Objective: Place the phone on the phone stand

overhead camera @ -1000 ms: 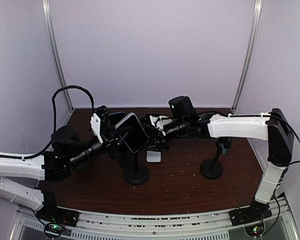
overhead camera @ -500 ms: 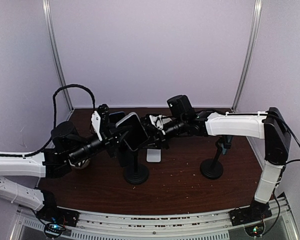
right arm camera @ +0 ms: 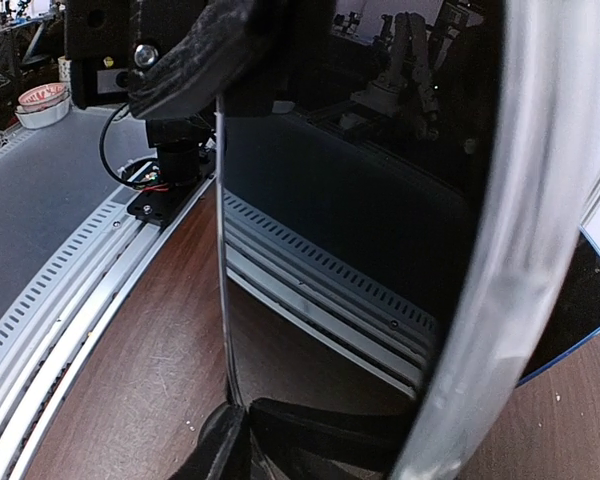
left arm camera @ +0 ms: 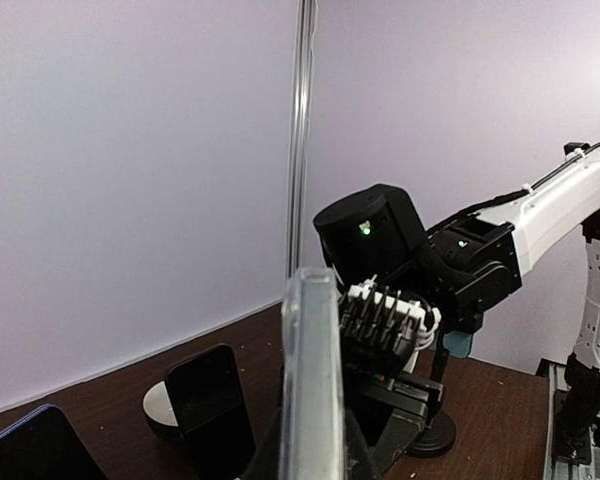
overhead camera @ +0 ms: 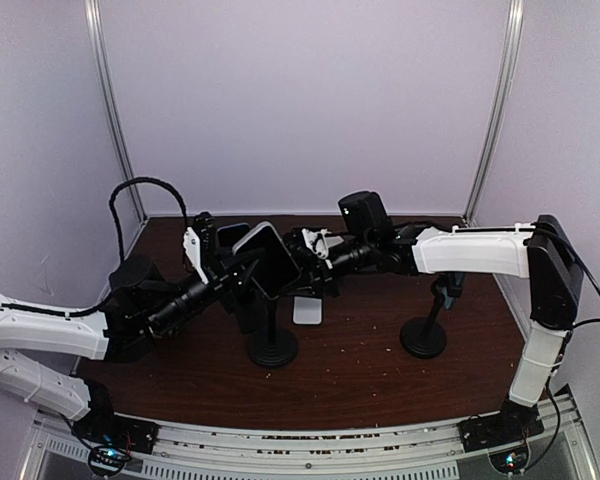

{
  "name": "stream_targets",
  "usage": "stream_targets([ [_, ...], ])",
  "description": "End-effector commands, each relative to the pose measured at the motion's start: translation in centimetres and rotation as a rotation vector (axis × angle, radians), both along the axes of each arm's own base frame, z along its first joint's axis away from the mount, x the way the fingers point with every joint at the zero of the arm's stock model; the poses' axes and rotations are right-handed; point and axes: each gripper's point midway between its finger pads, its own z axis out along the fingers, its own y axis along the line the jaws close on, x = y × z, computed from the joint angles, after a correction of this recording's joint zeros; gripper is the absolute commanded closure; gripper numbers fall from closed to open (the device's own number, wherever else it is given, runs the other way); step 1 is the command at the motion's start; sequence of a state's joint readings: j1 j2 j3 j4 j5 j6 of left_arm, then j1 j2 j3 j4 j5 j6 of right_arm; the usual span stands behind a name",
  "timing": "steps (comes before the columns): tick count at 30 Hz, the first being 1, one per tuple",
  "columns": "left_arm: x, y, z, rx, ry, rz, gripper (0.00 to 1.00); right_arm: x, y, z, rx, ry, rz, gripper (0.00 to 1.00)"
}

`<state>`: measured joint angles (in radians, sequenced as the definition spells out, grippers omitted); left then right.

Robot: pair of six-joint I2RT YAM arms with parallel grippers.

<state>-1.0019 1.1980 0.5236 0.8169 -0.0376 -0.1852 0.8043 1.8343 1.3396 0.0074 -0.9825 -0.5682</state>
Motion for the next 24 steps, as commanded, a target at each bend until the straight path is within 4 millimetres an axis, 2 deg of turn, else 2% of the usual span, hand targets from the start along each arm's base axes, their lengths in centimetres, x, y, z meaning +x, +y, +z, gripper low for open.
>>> stream_targets([
  [1, -4.0, 6.1, -25.6, 0.758, 0.491, 0.022, 1.0, -1.0, 1.3, -4.6, -0.106, 0.046, -0.053, 0.59],
  [3, -4.6, 6.4, -26.1, 0.758, 0.497, 0.015, 1.0, -1.3, 1.4, -4.3, -0.099, 0.044, -0.041, 0.59],
  [9, -6.0, 5.3, -27.9, 0.814, 0.529, -0.042, 1.0, -1.6, 1.2, -4.7, -0.118, 0.035, -0.04, 0.58],
  [17, -6.4, 6.7, -29.5, 0.843, 0.576, -0.007, 1.0, -2.3, 0.8, -4.9, -0.122, 0.031, -0.037, 0.56],
  [21, -6.9, 7.4, -31.3, 0.931, 0.623, 0.001, 1.0, -2.6, 0.7, -5.1, -0.126, 0.023, -0.035, 0.55],
  [24, -7.0, 7.6, -31.6, 0.954, 0.628, 0.029, 1.0, -2.6, 0.5, -5.2, -0.133, 0.014, -0.04, 0.54],
])
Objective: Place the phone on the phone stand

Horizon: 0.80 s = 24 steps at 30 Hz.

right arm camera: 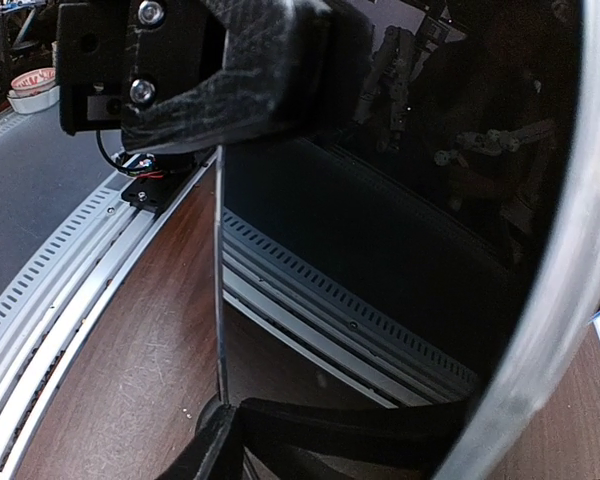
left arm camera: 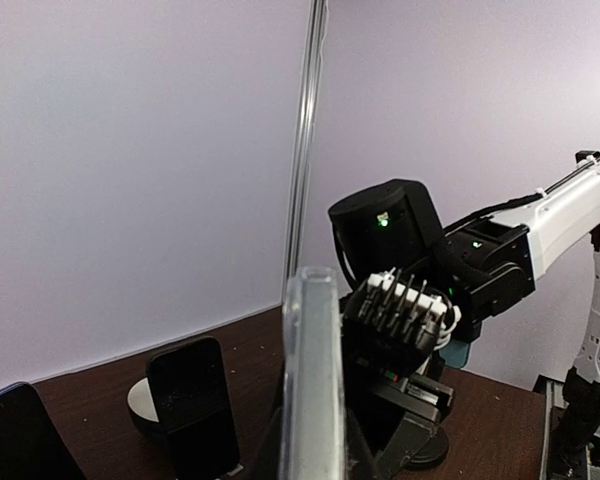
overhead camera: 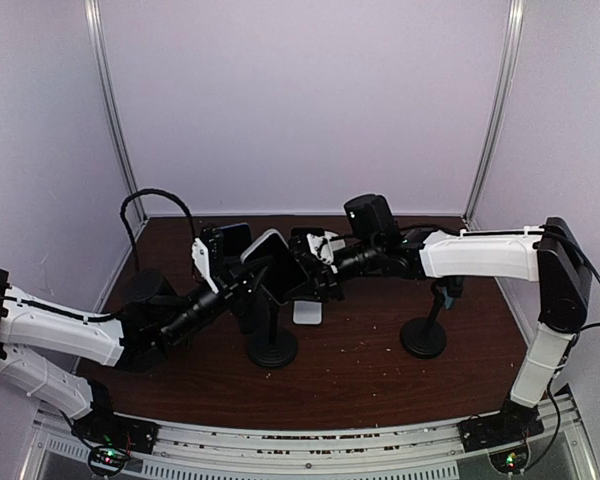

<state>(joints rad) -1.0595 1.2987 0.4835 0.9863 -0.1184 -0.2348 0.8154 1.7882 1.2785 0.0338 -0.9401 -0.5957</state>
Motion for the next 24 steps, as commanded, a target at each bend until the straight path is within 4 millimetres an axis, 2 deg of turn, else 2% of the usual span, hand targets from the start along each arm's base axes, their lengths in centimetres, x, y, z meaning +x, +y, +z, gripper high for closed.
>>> stream_targets([
  [1, -6.6, 8.7, -30.1, 1.009, 0.606, -0.013, 1.0, -2.0, 1.0, -5.1, -0.132, 0.06, -0.026, 0.54],
  [13, -7.1, 8.9, -30.6, 1.085, 0.622, 0.051, 1.0, -1.7, 1.2, -4.9, -0.129, 0.036, -0.035, 0.51],
  [24, -8.3, 9.9, -31.7, 1.12, 0.669, 0.144, 1.0, -2.2, 1.4, -5.9, -0.131, 0.028, -0.023, 0.52],
])
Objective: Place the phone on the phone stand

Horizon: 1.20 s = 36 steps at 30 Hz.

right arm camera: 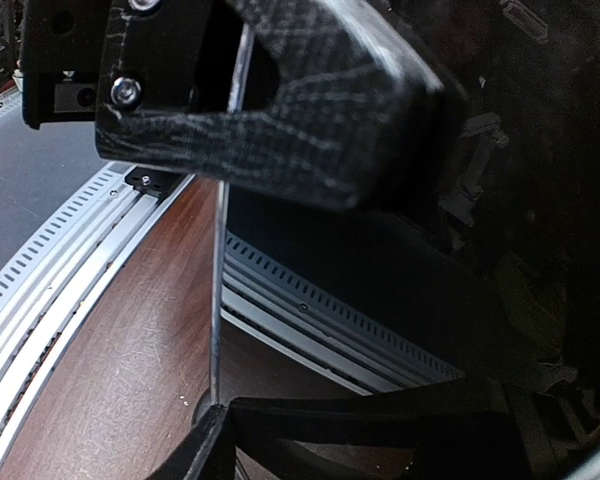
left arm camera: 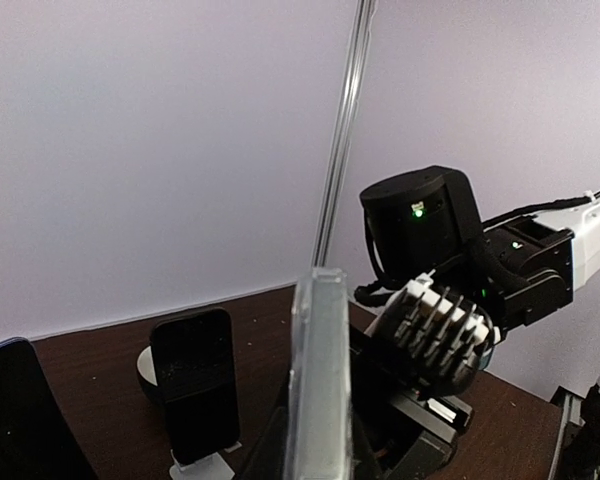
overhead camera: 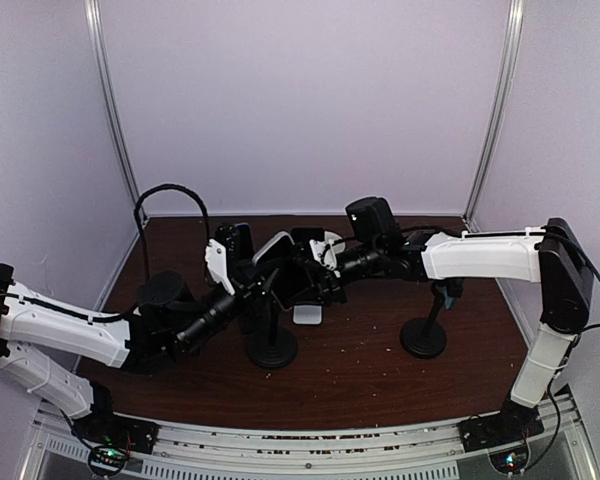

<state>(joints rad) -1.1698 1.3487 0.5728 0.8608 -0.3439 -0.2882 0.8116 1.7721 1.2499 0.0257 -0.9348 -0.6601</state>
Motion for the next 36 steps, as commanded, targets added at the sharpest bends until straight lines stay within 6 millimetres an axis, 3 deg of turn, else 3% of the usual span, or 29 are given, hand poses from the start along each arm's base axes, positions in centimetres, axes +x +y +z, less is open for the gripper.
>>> stream_targets([
  [1, -8.6, 11.9, -30.8, 1.053, 0.642, 0.017, 1.0, -2.1, 2.1, -5.5, -0.124, 0.076, -0.037, 0.52],
  [7, -9.8, 12.6, -31.7, 1.07, 0.653, 0.063, 1.0, -2.4, 2.4, -5.9, -0.13, 0.074, -0.026, 0.51],
  [13, -9.5, 12.5, -32.0, 1.134, 0.618, 0.104, 1.0, -2.1, 2.8, -5.9, -0.117, 0.06, -0.048, 0.56],
  [18, -7.4, 14.7, -28.0, 0.966, 0.531, 0.27, 1.0, -1.9, 3.1, -5.8, -0.101, 0.046, -0.06, 0.78],
  [21, -6.0, 14.8, -24.2, 0.879, 0.443, 0.319, 1.0, -1.9, 3.2, -5.9, -0.11, 0.033, -0.059, 0.84],
  [28, -3.7, 13.5, -18.9, 0.826, 0.186, 0.31, 1.0, -1.4, 3.1, -5.7, -0.098, -0.003, -0.082, 0.93],
  [36, 0.5, 13.2, -15.4, 0.835, 0.083, 0.34, 1.0, -1.7, 3.1, -6.1, -0.133, 0.012, -0.062, 0.94],
])
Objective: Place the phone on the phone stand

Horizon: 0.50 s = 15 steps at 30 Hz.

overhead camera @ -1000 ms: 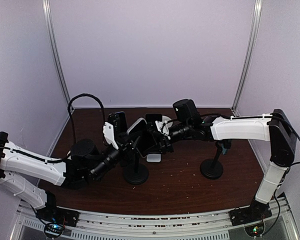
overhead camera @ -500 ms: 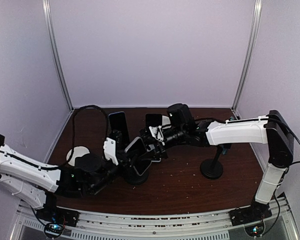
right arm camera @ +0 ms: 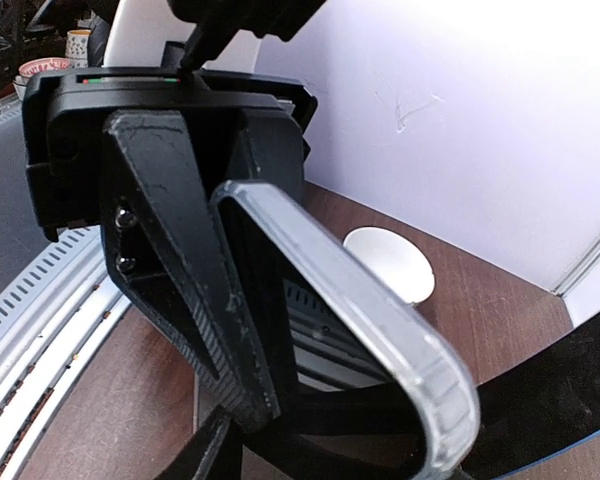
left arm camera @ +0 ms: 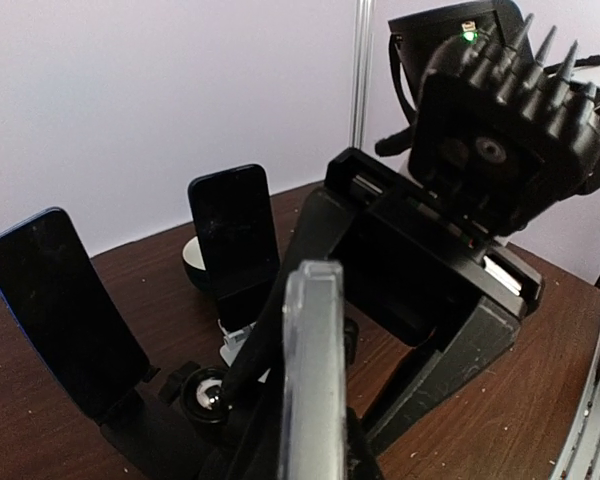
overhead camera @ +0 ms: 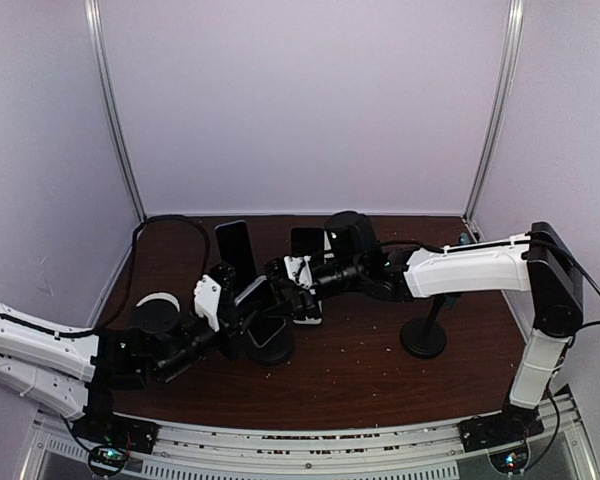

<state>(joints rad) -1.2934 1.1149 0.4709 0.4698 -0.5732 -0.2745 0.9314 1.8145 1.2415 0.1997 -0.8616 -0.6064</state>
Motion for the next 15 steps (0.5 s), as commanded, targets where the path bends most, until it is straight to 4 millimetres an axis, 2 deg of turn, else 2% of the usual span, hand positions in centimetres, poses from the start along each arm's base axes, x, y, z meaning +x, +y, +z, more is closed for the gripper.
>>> stream_targets([
  [1, 3.6, 8.4, -10.0, 0.576, 0.006, 0.216, 1.0, 1.4, -1.0, -6.4, -0.199, 0.063, -0.097, 0.95],
  [6, 5.0, 5.9, -7.9, 0.521, -0.06, 0.148, 1.0, 1.2, -0.9, -6.0, -0.192, 0.065, -0.096, 0.96],
  [8, 5.3, 5.1, -7.8, 0.529, -0.07, 0.135, 1.0, 1.1, -0.9, -6.0, -0.195, 0.07, -0.099, 0.95],
  [11, 5.2, 4.4, -7.8, 0.495, -0.067, 0.112, 1.0, 1.0, -1.2, -5.9, -0.194, 0.066, -0.102, 0.93],
  [15, 4.8, 3.6, -5.9, 0.401, -0.099, 0.047, 1.0, 0.7, -1.3, -5.7, -0.194, 0.07, -0.092, 0.92],
])
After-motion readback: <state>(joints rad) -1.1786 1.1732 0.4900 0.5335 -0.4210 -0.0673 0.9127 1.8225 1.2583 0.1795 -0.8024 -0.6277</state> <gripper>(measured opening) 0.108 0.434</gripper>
